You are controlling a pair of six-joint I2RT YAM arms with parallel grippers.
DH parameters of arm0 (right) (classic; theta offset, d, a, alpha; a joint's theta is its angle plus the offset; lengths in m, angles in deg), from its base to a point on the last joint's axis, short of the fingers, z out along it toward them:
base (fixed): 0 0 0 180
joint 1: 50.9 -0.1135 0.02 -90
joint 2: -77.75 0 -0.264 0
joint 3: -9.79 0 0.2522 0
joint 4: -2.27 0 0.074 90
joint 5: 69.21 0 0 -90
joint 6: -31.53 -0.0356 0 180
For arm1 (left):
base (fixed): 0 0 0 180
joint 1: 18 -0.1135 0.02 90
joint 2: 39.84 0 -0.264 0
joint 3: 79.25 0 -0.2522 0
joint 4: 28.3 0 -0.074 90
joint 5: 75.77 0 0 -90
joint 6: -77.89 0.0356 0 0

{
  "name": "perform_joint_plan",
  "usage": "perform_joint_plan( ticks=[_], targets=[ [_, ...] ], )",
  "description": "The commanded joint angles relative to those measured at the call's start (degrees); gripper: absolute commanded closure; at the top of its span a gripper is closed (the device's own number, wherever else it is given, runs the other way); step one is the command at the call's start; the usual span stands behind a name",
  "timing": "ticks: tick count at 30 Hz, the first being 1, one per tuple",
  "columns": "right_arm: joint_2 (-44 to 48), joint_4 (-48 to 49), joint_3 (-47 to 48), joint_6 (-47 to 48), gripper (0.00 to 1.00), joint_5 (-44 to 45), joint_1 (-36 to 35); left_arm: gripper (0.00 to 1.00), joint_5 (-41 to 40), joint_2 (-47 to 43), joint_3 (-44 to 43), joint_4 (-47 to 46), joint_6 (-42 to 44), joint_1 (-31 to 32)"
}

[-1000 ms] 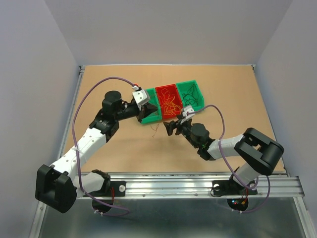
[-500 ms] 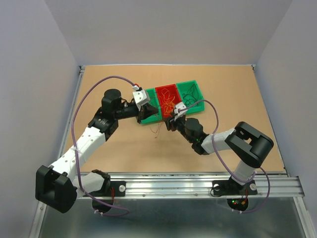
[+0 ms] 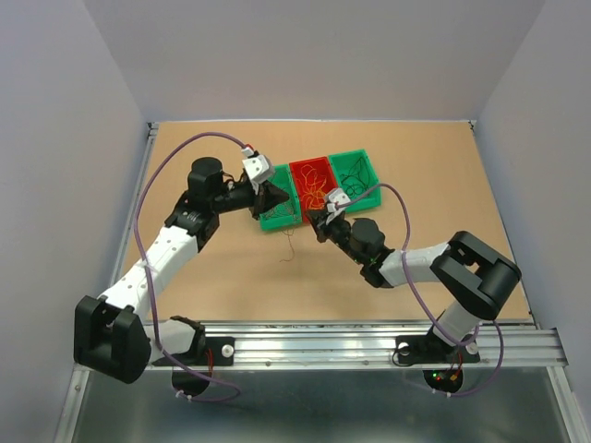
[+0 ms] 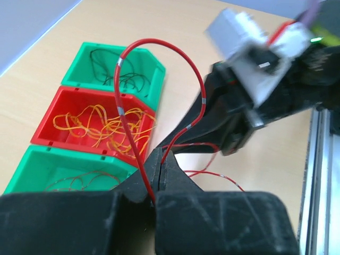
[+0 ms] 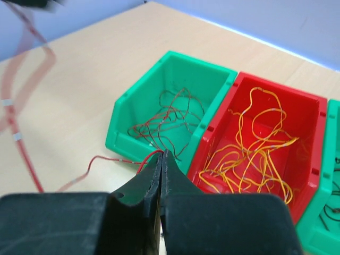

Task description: Untangle the cables

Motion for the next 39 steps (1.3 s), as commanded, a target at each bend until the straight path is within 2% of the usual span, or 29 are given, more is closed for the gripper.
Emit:
perform_joint_plan(
  ticks=[1,7,11,15,25,31,34,39],
  targets=[
    [2.9,4.5,-0.5,-0.5,1.00,-1.9,0.2,1.00,1.6,5.1,-4.7,-1.8,-2.3,-2.6],
    [2.5,4.3,-0.3,0.8,1.00,-3.5,0.2,1.00,1.4,7.4,-5.7,-1.4,-2.4,-4.0],
    [3.0,4.2,0.0,0.4,1.00,-3.0,0.2,1.00,-4.5,8.7,-6.5,-1.0,-2.6,-4.0],
    [1.4,1.2,4.0,0.2,0.99,-2.8,0.3,1.00,-8.5,14.1,-9.5,1.9,-2.8,-4.0],
    [-13.2,-9.5,23.8,-1.9,0.99,-4.1,2.3,1.00,-24.3,31.3,-16.9,2.8,-5.9,-4.0],
    [-21.6,-17.9,34.8,-5.5,1.00,-3.7,4.0,1.00,-31.5,35.3,-18.8,2.6,-7.7,-3.5],
    [-24.7,-23.4,39.8,-6.2,1.00,-3.1,4.0,1.00,-38.0,36.0,-19.0,2.2,-7.5,-2.3],
    [-27.6,-29.0,44.2,-7.7,1.00,1.2,4.1,1.00,-43.6,36.3,-18.9,1.9,-8.2,0.3]
  ],
)
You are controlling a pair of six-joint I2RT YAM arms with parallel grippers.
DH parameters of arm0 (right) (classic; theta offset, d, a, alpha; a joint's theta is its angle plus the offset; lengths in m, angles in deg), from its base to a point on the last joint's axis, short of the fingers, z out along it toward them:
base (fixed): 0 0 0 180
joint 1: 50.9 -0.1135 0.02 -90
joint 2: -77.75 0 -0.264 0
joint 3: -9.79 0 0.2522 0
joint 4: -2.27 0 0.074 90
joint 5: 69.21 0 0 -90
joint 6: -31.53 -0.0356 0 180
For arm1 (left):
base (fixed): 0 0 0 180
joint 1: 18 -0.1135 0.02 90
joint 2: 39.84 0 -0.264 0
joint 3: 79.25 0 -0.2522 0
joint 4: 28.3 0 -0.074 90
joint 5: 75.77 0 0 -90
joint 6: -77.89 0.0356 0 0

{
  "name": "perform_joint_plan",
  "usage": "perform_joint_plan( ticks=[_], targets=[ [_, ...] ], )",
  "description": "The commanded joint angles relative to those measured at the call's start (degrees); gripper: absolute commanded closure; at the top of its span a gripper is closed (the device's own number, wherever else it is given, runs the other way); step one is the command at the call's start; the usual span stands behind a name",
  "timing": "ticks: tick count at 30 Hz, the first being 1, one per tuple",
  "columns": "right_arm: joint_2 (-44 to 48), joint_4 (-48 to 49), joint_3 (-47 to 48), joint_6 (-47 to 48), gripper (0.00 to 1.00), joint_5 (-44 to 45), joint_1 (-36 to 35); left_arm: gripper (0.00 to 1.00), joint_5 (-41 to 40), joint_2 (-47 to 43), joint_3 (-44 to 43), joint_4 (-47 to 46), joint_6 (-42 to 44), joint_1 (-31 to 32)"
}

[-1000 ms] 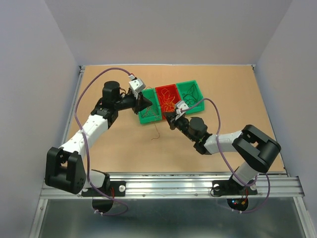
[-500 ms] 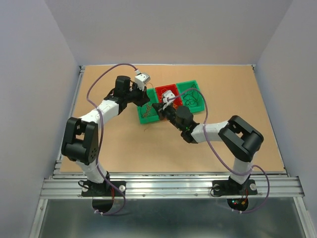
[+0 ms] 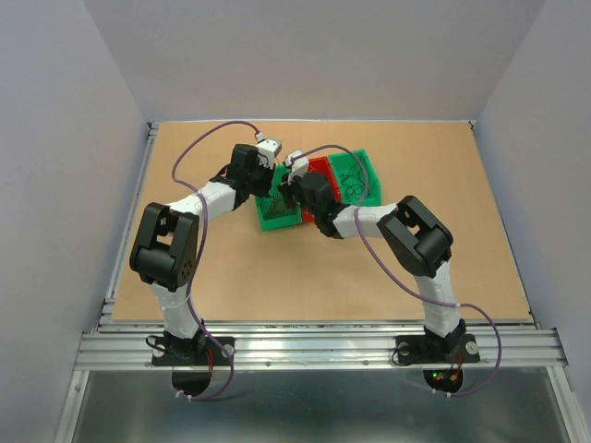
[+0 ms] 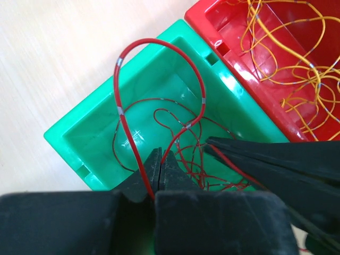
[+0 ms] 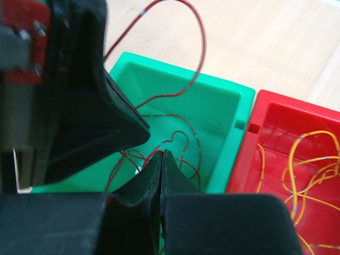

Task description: Untangle the cables

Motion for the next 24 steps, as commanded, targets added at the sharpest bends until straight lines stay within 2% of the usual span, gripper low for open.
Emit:
perform_joint_plan(
  ticks=[1,6,15,19,24],
  targets=[
    [-1.5,-5.0,5.4,-2.6,1.00,3.2,-0.2,1.00,-7.6,-0.6,-2.6,-1.8,-0.8,2.5],
    [-3.1,-6.4,6.9,-3.1,1.00,4.8,-0.2,1.00,-12.8,-0.1,-2.1,-2.0,0.3,4.6],
    [-2.3,-6.4,7.2,-4.2,0.99,10.9,-0.3,1.00,-13.7,3.6,-4.6,-0.1,0.2,4.6],
    [-1.7,-6.2,6.9,-5.3,1.00,12.7,-0.2,1.00,-12.7,4.7,-5.7,0.9,-0.4,4.1],
    [-0.8,-4.6,6.3,-7.1,0.99,13.3,-0.2,1.00,-5.6,2.8,-5.4,0.3,-3.1,0.8]
  ],
)
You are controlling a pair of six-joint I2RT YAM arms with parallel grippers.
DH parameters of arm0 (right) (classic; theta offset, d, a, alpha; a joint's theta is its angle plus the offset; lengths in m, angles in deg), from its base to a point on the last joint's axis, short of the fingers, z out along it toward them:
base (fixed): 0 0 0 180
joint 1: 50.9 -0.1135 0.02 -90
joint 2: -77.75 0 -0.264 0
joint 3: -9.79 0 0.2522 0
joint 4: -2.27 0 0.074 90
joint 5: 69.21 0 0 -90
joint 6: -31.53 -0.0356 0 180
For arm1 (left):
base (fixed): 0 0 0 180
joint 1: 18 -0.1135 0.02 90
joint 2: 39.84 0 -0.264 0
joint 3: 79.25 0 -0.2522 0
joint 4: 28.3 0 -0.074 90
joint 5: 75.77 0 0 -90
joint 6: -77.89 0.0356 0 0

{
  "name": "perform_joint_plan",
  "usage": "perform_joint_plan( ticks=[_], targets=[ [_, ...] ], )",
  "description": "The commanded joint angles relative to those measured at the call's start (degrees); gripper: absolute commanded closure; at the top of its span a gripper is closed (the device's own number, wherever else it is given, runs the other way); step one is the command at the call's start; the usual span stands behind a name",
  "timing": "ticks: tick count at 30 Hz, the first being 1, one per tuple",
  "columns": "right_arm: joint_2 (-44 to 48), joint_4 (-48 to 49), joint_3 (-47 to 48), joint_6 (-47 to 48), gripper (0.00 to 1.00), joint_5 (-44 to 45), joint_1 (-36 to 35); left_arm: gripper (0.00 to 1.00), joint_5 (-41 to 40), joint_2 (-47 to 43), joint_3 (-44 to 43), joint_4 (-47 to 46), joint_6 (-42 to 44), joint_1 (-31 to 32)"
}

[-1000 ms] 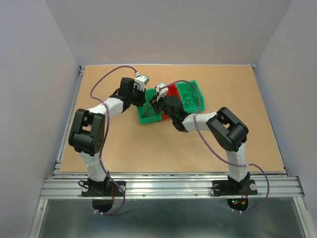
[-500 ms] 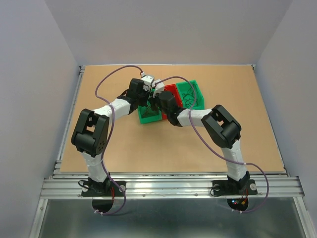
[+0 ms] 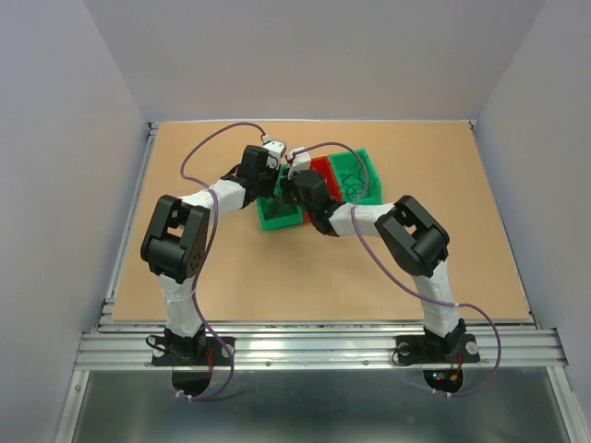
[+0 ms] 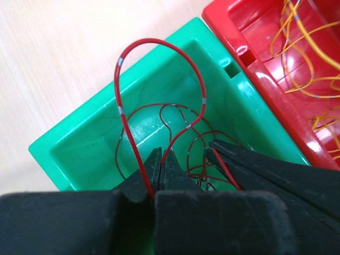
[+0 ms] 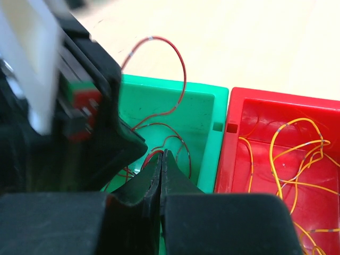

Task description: Untangle the cables

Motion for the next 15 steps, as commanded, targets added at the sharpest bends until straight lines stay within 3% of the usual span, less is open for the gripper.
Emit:
perform_joint_plan(
  ticks=[1,15],
  targets=[
    [1.3,0.0,1.9,-2.2,1.00,2.8,0.1,1.00,6.0,-2.8,-1.7,-0.4,-2.1,-3.3],
    [-2.7,-1.7,10.6,-7.4,0.99,-2.5,0.0,1.00,12.6,-7.0,0.3,-2.1,-3.8,-6.7]
  ],
)
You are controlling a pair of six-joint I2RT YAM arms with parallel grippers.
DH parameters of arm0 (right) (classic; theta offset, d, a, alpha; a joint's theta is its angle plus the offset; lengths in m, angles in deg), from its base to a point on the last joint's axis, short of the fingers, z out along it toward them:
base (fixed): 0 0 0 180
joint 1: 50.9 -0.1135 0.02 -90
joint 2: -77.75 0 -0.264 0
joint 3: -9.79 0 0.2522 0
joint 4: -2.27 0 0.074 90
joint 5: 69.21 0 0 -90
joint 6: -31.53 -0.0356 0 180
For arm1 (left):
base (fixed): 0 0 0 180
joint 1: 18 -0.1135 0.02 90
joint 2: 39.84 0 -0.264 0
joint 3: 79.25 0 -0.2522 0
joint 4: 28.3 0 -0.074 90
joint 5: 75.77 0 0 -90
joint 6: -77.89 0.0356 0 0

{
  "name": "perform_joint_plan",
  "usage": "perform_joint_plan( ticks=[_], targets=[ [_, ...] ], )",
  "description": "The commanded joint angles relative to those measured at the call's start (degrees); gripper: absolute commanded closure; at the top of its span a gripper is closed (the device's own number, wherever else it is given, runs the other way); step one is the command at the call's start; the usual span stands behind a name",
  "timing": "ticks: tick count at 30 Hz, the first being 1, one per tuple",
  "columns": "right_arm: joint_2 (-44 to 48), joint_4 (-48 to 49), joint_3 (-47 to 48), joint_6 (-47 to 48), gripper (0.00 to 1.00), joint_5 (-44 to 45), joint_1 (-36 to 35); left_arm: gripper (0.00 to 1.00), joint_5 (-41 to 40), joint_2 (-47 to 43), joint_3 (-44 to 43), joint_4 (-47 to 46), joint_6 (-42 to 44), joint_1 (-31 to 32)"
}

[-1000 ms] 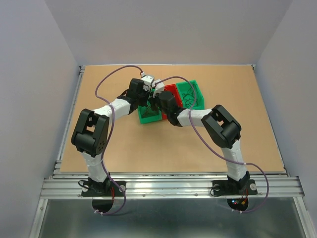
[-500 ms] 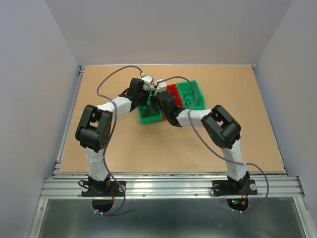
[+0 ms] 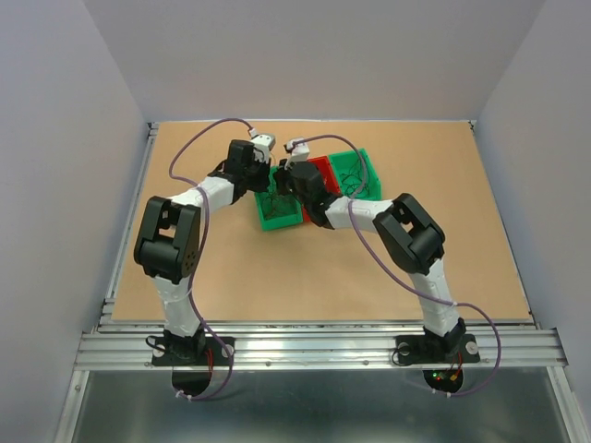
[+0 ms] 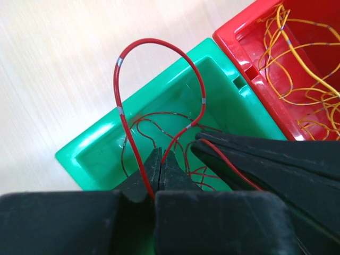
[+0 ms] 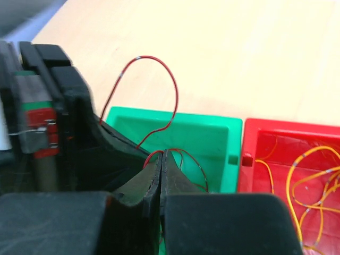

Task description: Untangle the cables

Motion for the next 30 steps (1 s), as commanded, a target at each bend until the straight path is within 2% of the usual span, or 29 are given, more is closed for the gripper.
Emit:
perform_joint_plan(
  ticks=[1,9,15,20,24,25,30],
  targets=[
    [-0.8,0.4,5.3,-1.3,1.00,-1.9,0.0,1.00,3.9,-6.8,1.1,-2.0,-1.6,-2.7],
    [-4.1,1.1,8.0,-0.8,0.99,-1.1,0.0,1.00,4.9,-7.8,2.1,-3.4,-1.6,-3.6],
    [-5.2,0.5,6.4,-3.1,0.99,0.0,0.7,1.00,5.5,-4.9,1.1,-2.3,-1.3,-3.6],
    [-3.1,0.5,3.3,-3.1,0.85,1.7,0.8,1.00,5.0,-4.3,0.8,-2.2,-1.2,-3.3],
    [0.1,0.7,1.5,-2.2,0.78,2.1,0.8,1.00,3.7,-4.7,1.0,-2.4,-1.0,-2.7],
    [0.9,0.7,1.2,-2.2,0.72,2.1,0.8,1.00,3.3,-4.9,1.2,-2.7,-0.9,-2.6],
    [6.2,0.6,-2.6,-1.1,0.59,3.1,0.8,1.00,1.7,-5.0,1.1,-2.8,-0.6,-2.0]
  ],
)
